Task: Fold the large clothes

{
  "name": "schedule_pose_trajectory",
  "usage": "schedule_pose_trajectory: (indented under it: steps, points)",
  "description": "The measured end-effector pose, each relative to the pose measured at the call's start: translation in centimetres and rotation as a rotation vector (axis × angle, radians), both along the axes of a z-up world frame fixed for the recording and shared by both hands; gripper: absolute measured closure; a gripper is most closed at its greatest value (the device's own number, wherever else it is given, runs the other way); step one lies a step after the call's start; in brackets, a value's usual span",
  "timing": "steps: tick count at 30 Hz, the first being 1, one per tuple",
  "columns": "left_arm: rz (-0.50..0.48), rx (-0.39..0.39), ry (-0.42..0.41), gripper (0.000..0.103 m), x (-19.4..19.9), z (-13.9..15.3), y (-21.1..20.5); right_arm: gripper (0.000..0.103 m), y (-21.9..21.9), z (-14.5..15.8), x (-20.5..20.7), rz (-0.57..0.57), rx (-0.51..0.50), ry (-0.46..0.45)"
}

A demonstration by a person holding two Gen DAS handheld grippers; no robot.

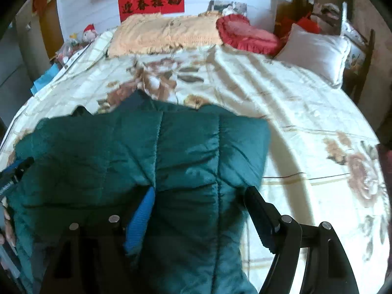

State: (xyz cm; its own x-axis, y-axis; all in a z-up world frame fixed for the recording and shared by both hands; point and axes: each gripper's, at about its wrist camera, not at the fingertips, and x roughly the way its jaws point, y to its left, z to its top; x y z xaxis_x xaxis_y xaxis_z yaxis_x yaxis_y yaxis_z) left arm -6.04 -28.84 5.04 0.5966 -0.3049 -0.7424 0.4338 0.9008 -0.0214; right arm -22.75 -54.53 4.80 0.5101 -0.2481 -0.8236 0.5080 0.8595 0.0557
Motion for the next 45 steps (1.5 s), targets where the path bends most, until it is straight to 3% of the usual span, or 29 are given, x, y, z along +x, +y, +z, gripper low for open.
schedule_pose_trajectory:
  steps: [6, 12, 17, 21, 26, 33, 45]
  points:
    - [-0.016, 0.015, -0.045, 0.032, -2.1, 1.5, 0.8, 0.029, 3.9, 2.7, -2.2, 0.091, 0.0, -0.079]
    - [-0.029, 0.0, -0.03, 0.032, -3.4, 1.7, 2.4, 0.029, 5.5, -1.1, -0.9, 0.108, -0.045, 0.05]
    - [-0.01, 0.012, 0.023, 0.032, -3.2, 0.8, 3.2, 0.028, 4.9, -1.7, -0.8, 0.096, -0.03, 0.059]
    - [-0.004, -0.042, 0.056, 0.032, -3.9, 1.8, 5.2, 0.028, 5.1, 0.7, -3.1, 0.088, 0.011, -0.001]
    - [-0.025, -0.042, 0.036, 0.032, -6.2, 2.8, 7.2, 0.028, 5.8, 2.6, -7.0, 0.104, 0.029, -0.037]
    - [-0.028, -0.023, 0.014, 0.032, -8.9, 3.4, 10.3, 0.028, 6.7, 2.1, -11.4, 0.114, 0.124, -0.014]
    - [-0.033, -0.032, 0.012, 0.032, -13.9, 3.3, 13.9, 0.027, 8.6, 1.0, -17.2, 0.111, 0.16, 0.013]
